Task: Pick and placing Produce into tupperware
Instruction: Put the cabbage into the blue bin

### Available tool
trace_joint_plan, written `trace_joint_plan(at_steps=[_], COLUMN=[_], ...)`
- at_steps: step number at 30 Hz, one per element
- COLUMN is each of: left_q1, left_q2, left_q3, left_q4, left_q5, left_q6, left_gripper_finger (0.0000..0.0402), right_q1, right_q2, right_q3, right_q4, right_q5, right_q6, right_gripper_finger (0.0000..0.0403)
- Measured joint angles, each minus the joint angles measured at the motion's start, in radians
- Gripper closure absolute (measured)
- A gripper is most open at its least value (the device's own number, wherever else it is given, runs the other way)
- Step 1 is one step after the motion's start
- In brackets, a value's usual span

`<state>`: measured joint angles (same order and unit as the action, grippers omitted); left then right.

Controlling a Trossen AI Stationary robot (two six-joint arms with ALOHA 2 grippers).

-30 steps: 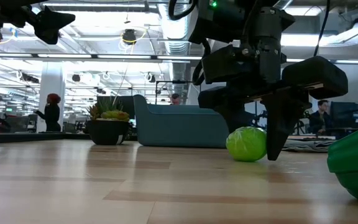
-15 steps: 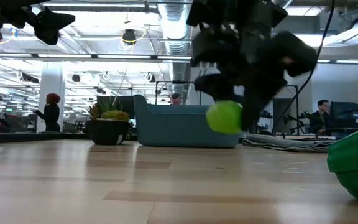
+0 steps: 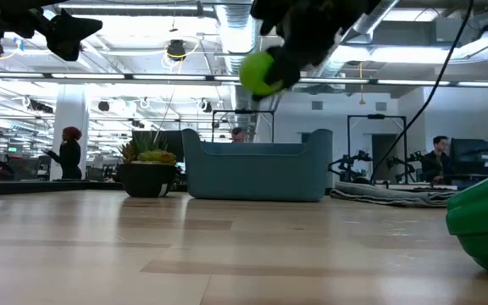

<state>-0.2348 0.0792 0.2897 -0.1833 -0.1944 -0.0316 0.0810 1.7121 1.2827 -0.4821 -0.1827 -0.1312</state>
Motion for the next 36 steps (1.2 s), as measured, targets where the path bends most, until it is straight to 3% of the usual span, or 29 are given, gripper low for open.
trace_joint_plan(at_steps=[20,36], left_q1=[0.0,0.0], left_q2=[0.0,0.0], left_q3=[0.0,0.0], left_q4=[0.021,0.017], left_q5=[-0.002,0.0], left_q6=[-0.036,-0.035], left_gripper_finger=[0.0113,0.0113], right_q1=[-0.104,-0.284], right_q2=[-0.076,-0.075], right_q3=[0.0,0.0], right_q4=[0.012,0.012], right_q5=[0.003,0.001], right_q6=[0.003,0.001], right_gripper_finger=[0.0148,0.0148])
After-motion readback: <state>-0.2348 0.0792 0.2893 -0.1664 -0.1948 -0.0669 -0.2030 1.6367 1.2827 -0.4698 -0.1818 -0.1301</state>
